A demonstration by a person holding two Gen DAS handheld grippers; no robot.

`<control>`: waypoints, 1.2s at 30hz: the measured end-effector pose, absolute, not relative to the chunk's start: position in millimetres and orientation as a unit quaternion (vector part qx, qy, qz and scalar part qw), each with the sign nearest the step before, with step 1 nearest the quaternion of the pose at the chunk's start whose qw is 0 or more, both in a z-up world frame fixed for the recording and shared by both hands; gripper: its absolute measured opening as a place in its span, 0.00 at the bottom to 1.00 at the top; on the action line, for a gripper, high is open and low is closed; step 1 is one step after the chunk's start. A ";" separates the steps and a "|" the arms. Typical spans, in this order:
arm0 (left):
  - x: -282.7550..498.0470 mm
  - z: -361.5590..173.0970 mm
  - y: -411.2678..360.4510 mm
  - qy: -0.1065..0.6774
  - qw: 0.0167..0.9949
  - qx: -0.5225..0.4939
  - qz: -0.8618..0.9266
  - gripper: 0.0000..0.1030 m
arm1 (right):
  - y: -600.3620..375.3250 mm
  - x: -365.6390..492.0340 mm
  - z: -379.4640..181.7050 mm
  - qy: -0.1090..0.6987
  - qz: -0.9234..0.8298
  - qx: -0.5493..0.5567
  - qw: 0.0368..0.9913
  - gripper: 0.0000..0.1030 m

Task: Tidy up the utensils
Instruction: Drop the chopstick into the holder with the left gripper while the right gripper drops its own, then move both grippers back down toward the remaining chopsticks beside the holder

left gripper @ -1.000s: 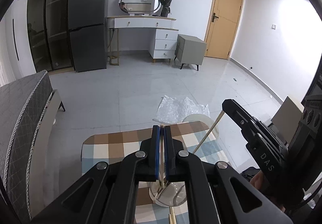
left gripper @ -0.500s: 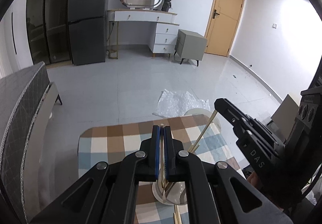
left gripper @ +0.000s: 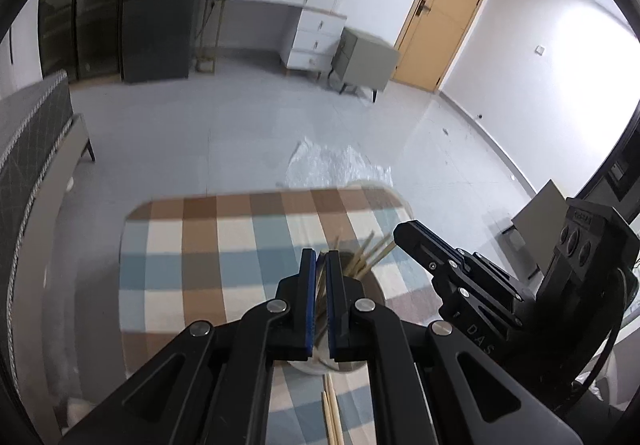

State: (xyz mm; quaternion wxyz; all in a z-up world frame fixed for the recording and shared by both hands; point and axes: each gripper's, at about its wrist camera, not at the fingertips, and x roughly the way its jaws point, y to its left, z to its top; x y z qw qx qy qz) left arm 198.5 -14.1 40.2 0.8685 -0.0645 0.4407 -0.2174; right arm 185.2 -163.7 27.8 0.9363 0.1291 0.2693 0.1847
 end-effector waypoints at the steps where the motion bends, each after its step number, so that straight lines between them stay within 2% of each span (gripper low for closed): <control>1: 198.6 37.3 -14.9 0.448 0.863 -0.068 -0.222 0.00 | -165.0 183.5 26.2 0.273 0.185 0.132 0.935 0.08; 4: 196.9 33.4 -17.1 0.463 0.856 -0.065 -0.219 0.03 | -165.9 178.0 25.0 0.282 0.187 0.136 0.931 0.08; 7: 190.5 34.3 -16.9 0.470 0.851 -0.063 -0.226 0.18 | -170.1 170.7 24.3 0.288 0.184 0.141 0.929 0.08; 8: 188.7 35.1 -15.9 0.470 0.852 -0.061 -0.222 0.27 | -171.7 168.5 24.3 0.288 0.182 0.141 0.930 0.08; 9: 186.0 37.6 -15.0 0.468 0.854 -0.061 -0.217 0.37 | -173.8 163.8 24.6 0.288 0.179 0.142 0.930 0.10; 10: 182.9 40.8 -12.8 0.464 0.857 -0.065 -0.215 0.39 | -178.2 158.6 25.3 0.289 0.173 0.143 0.931 0.12; 11: 180.8 41.9 -10.2 0.460 0.859 -0.069 -0.212 0.42 | -180.4 155.9 24.7 0.290 0.168 0.145 0.931 0.20; 12: 177.3 45.0 -7.5 0.455 0.863 -0.071 -0.207 0.43 | -184.7 150.7 24.8 0.289 0.161 0.147 0.932 0.28; 20: 149.6 56.1 -4.8 0.425 0.890 -0.057 -0.151 0.43 | -206.0 118.6 36.3 0.282 0.130 0.185 0.932 0.43; 22: 136.3 61.9 -8.9 0.410 0.900 -0.042 -0.141 0.48 | -206.6 106.9 46.6 0.270 0.121 0.169 0.940 0.56; 23: 132.0 62.9 -10.0 0.406 0.903 -0.036 -0.139 0.59 | -207.2 102.3 50.5 0.266 0.113 0.164 0.943 0.68; 24: 126.8 64.3 -11.3 0.400 0.906 -0.031 -0.138 0.65 | -208.8 96.3 55.4 0.259 0.107 0.161 0.946 0.76; 28: 106.4 70.9 -16.1 0.377 0.917 -0.022 -0.133 0.68 | -217.5 77.4 67.3 0.242 0.107 0.160 0.951 0.78; 32: 93.5 73.4 -20.2 0.359 0.925 -0.010 -0.122 0.74 | -223.9 62.0 71.5 0.235 0.099 0.155 0.955 0.84; 36: 80.3 72.9 -20.6 0.342 0.932 -0.012 -0.117 0.79 | -223.1 45.0 71.6 0.229 0.110 0.143 0.957 0.96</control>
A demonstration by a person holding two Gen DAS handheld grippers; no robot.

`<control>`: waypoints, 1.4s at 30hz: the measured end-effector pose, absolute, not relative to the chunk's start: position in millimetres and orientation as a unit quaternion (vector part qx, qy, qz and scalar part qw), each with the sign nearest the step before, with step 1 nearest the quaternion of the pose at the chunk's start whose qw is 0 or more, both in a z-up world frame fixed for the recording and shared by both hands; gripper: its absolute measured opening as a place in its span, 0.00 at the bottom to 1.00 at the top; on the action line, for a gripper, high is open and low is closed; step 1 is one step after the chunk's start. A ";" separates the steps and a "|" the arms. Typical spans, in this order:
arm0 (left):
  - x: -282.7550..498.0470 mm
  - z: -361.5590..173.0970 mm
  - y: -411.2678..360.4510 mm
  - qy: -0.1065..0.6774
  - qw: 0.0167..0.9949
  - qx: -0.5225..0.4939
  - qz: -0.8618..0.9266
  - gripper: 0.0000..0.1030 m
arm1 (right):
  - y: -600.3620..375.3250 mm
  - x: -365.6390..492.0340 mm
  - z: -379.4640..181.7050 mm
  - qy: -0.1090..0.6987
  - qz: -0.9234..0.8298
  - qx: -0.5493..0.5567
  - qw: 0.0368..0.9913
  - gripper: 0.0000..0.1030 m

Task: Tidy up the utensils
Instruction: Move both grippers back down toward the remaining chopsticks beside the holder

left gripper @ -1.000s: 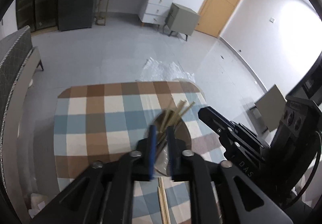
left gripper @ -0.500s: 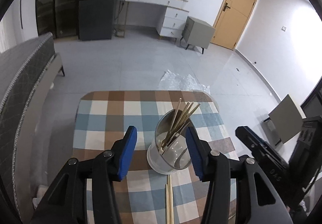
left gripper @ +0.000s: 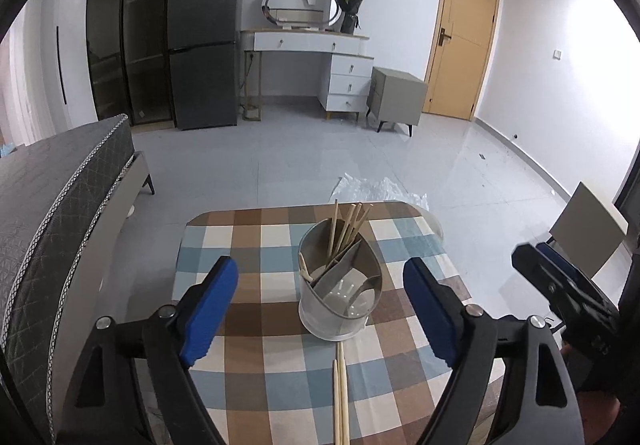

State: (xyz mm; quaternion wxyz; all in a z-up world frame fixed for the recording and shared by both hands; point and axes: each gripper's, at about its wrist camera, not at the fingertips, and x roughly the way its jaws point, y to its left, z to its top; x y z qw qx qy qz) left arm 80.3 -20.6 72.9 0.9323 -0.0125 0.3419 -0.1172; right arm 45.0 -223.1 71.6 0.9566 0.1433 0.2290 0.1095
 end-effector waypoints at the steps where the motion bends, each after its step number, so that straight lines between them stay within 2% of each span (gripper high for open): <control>1: 77.2 72.2 -20.9 0.338 0.934 -0.011 -0.117 0.79 | -221.4 41.6 70.7 0.230 0.111 0.137 0.957 0.98; 2: 73.3 72.2 -21.3 0.335 0.935 -0.010 -0.115 0.80 | -220.1 38.0 70.1 0.231 0.115 0.135 0.957 1.00; 18: 35.9 45.9 -2.8 0.308 0.945 -0.048 -0.098 0.81 | -206.8 -7.1 33.1 0.217 0.100 0.139 0.961 1.00; 26: 27.9 15.3 -2.0 0.309 0.946 -0.042 -0.086 0.81 | -195.1 -4.8 0.8 0.264 0.101 0.113 0.953 1.00; 42: 55.0 -67.2 -0.7 0.421 0.904 -0.033 -0.066 0.81 | -190.7 23.4 -57.9 0.368 0.090 0.104 0.920 1.00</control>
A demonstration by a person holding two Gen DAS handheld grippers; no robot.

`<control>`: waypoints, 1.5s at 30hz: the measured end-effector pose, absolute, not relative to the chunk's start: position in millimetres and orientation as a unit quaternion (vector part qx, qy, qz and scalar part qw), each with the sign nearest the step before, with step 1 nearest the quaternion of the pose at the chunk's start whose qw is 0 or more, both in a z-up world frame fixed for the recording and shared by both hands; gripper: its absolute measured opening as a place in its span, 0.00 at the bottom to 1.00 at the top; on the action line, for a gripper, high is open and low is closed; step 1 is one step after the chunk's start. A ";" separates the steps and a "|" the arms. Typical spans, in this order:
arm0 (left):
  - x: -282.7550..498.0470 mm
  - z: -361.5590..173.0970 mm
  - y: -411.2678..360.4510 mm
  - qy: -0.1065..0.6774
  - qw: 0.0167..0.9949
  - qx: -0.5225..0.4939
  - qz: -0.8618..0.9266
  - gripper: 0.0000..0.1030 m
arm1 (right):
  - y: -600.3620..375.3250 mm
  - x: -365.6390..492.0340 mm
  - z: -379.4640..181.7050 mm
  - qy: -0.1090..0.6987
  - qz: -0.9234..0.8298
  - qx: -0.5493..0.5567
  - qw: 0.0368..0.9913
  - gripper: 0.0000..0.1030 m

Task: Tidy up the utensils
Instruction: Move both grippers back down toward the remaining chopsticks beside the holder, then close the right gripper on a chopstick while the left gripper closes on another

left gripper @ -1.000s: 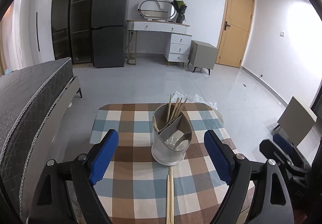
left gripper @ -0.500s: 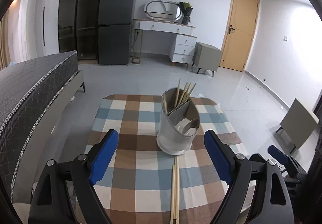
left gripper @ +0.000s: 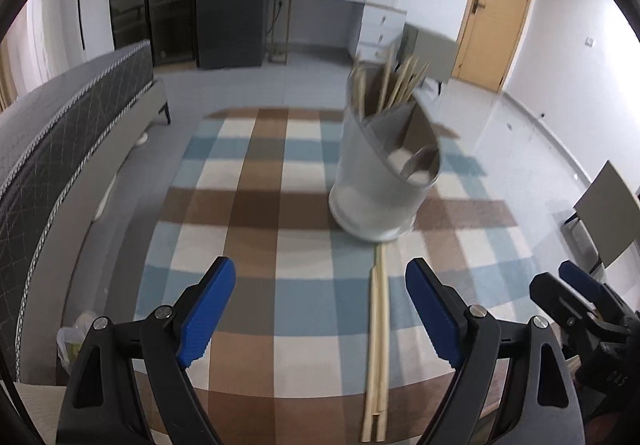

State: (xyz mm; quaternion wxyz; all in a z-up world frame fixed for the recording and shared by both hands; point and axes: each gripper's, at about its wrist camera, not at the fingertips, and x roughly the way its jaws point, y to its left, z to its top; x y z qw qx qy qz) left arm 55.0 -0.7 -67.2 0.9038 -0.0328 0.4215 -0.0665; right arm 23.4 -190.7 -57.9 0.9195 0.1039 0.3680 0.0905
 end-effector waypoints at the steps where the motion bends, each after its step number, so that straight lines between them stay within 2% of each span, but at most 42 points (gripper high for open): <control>1: 57.7 -70.8 1.3 0.430 0.900 -0.040 -0.065 0.81 | -186.6 26.6 -62.2 0.377 0.093 0.098 0.916 1.00; 5: 69.1 -77.3 9.1 0.454 0.888 -0.057 -0.052 0.81 | -171.5 36.4 -76.8 0.404 0.107 0.080 0.905 0.98; 7: 75.6 -79.1 15.5 0.461 0.884 -0.062 -0.034 0.81 | -164.5 42.8 -85.6 0.421 0.118 0.075 0.896 0.93; 9: 81.7 -82.2 21.7 0.468 0.881 -0.071 -0.022 0.81 | -158.8 50.3 -94.8 0.442 0.127 0.070 0.885 0.82; 13: 93.9 -87.1 36.5 0.484 0.868 -0.106 -0.006 0.81 | -153.1 68.3 -107.3 0.470 0.135 0.081 0.869 0.76; 15: 99.6 -89.5 41.2 0.490 0.864 -0.116 0.000 0.81 | -148.6 80.2 -112.4 0.484 0.137 0.079 0.861 0.70; 22: 112.1 -102.4 61.6 0.523 0.835 -0.172 0.020 0.81 | -129.7 118.2 -132.3 0.515 0.134 0.073 0.843 0.59; 28: 114.1 -105.4 67.9 0.534 0.824 -0.189 0.025 0.81 | -107.3 138.6 -147.1 0.527 0.106 0.022 0.843 0.34; 30: 114.9 -105.2 70.0 0.534 0.823 -0.193 0.024 0.81 | -101.8 140.0 -150.9 0.529 0.105 0.007 0.842 0.21; 33: 115.1 -104.5 71.5 0.534 0.823 -0.194 0.025 0.81 | -97.1 136.4 -152.9 0.528 0.102 -0.006 0.843 0.08; 37: 115.6 -106.1 71.2 0.538 0.820 -0.195 0.024 0.81 | -99.6 125.8 -151.8 0.527 0.115 -0.004 0.842 0.05; 45: 115.2 -106.4 68.9 0.539 0.821 -0.188 0.018 0.81 | -127.3 99.3 -148.7 0.535 0.116 0.028 0.836 0.04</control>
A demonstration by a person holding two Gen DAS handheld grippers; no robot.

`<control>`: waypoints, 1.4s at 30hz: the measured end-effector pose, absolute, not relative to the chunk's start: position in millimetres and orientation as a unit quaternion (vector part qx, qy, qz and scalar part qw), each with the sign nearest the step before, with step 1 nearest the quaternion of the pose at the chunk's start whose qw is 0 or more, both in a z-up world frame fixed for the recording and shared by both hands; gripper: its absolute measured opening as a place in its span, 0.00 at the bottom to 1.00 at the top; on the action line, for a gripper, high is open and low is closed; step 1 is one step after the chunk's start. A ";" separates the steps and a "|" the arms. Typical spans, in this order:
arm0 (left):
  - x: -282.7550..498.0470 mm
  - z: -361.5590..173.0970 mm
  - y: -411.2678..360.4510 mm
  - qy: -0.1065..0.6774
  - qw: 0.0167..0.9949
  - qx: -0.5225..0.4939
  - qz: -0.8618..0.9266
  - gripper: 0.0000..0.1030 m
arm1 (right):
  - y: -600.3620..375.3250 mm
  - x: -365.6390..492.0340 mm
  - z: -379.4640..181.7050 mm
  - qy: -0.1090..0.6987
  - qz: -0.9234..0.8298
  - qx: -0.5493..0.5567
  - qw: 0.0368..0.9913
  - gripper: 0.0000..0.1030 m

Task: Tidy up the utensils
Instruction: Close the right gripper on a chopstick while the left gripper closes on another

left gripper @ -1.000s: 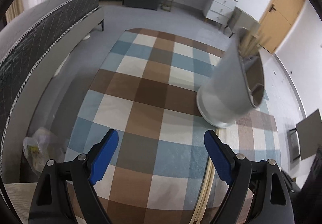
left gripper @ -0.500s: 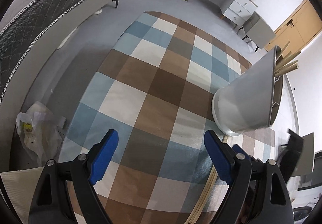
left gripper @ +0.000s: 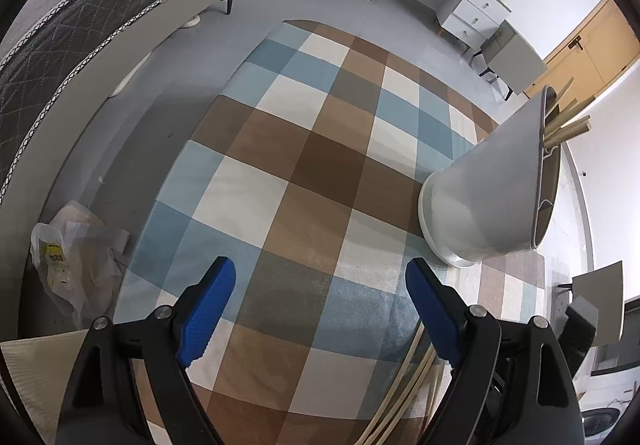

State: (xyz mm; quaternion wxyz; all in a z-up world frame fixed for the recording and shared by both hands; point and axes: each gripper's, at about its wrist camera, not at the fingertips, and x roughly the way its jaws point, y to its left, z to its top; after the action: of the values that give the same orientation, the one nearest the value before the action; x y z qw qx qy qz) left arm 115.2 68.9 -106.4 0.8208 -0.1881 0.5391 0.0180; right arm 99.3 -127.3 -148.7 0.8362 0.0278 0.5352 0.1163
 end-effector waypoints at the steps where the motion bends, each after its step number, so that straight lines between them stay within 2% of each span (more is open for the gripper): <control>1: 115.1 -106.5 68.2 0.540 0.821 -0.186 0.018 0.81 | -130.9 98.2 -146.5 0.534 0.115 0.031 0.837 0.04; 7: 114.1 -108.2 64.9 0.543 0.820 -0.179 0.015 0.81 | -149.2 96.0 -141.4 0.533 0.093 0.053 0.839 0.05; 11: 113.5 -109.7 62.9 0.547 0.818 -0.176 0.012 0.81 | -154.9 96.5 -148.2 0.550 0.082 0.059 0.829 0.08; 22: 112.3 -108.5 64.0 0.545 0.819 -0.177 0.016 0.81 | -130.4 109.6 -151.9 0.562 0.081 -0.029 0.823 0.13; 26: 112.6 -109.5 67.0 0.545 0.819 -0.178 0.021 0.81 | -125.2 117.8 -153.5 0.561 0.079 -0.056 0.822 0.12; 28: 113.5 -110.2 65.2 0.545 0.821 -0.171 0.020 0.81 | -126.2 122.5 -153.9 0.563 0.090 -0.050 0.820 0.03; 30: 114.1 -111.7 61.0 0.546 0.823 -0.157 0.016 0.81 | -129.8 126.0 -153.0 0.561 0.095 -0.045 0.821 0.03; 42: 108.4 -137.8 -1.9 0.589 0.803 -0.042 -0.080 0.81 | -213.0 112.8 -101.4 0.469 0.103 0.162 0.862 0.03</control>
State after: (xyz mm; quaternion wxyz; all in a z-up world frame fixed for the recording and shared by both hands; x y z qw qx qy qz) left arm 108.4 -1.9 -137.8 0.8031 -0.0423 0.5889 -0.0797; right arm 112.8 -213.0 -101.4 0.8623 0.1620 0.4686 0.1029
